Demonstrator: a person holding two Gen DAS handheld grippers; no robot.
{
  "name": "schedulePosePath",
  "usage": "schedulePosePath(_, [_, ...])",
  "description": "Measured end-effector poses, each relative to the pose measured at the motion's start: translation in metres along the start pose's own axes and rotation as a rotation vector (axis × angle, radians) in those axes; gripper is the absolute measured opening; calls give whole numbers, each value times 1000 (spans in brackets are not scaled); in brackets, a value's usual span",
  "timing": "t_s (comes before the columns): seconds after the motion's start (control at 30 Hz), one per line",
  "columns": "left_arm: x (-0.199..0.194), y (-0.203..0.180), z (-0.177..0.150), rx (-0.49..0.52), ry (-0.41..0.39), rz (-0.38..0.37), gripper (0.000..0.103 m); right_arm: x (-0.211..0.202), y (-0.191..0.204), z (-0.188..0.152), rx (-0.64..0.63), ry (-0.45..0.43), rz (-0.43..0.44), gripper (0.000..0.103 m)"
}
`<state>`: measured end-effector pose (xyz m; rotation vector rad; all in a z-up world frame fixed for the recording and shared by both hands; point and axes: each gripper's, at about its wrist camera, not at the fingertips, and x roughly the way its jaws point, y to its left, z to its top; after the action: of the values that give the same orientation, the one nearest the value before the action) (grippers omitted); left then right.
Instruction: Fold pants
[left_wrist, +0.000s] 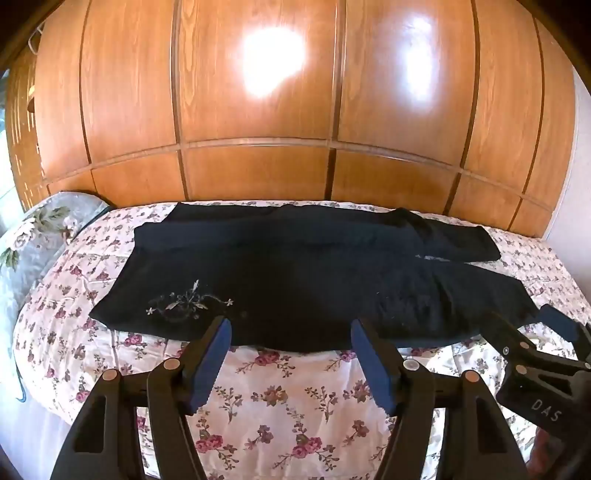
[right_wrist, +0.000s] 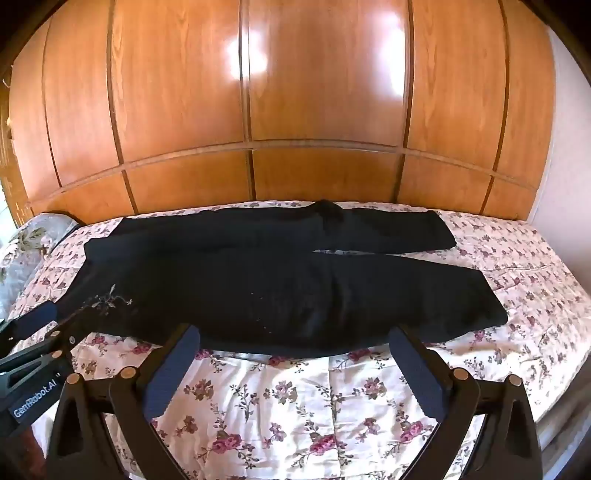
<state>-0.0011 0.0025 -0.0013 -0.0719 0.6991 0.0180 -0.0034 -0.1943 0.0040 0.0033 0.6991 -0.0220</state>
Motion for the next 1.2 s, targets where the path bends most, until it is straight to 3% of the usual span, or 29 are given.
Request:
schedulePosePath(0.23, [0, -2, 4, 3, 27, 14, 69, 7, -16, 5, 46, 18, 13, 103])
schedulePosePath(1.2, [-7, -5, 3, -4, -5, -9, 69, 5, -10, 2, 43, 22, -3, 103])
